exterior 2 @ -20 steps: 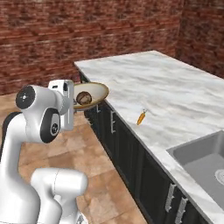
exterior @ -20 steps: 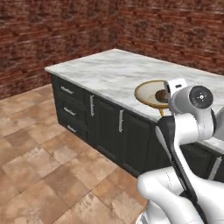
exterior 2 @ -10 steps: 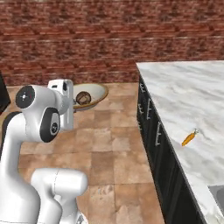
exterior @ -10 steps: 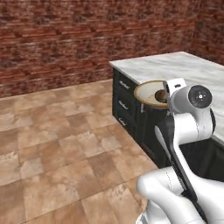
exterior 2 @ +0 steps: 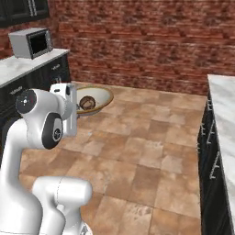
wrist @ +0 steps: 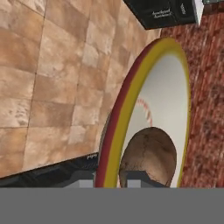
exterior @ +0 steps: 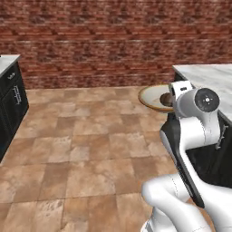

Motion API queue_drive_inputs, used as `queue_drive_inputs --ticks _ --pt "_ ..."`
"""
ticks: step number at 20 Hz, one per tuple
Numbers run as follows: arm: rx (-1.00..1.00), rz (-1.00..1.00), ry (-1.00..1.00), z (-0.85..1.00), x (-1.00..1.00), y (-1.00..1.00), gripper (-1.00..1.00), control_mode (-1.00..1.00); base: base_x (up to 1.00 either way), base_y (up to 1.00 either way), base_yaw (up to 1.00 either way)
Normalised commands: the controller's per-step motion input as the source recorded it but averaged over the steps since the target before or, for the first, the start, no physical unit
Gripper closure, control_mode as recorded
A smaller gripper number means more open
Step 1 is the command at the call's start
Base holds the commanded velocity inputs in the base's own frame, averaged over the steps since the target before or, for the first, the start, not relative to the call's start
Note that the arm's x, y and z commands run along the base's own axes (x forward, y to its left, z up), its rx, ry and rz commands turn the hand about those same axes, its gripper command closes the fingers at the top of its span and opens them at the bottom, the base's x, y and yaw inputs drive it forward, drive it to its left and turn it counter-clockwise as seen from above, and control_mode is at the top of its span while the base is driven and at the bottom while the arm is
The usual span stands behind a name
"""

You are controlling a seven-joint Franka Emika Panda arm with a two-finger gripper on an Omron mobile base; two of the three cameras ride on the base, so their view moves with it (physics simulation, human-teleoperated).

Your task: Pick the potato from the sink and place it in the bowl. Then pick the bowl and place it in the microwave. Then close the microwave door and press the start button.

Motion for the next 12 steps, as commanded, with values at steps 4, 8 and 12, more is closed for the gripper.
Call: queue_drive_inputs --ticks 4,8,12 --pt "0.00 0.00 0.00 0.00 0.00 0.00 1.00 1.00 0.33 0.25 0.54" --pt "0.00 0.00 0.00 0.00 0.00 0.00 1.00 1.00 0.36 0.24 0.53" --pt "0.00 0.00 0.00 0.00 0.00 0.00 1.00 1.00 0.33 0.28 0.55"
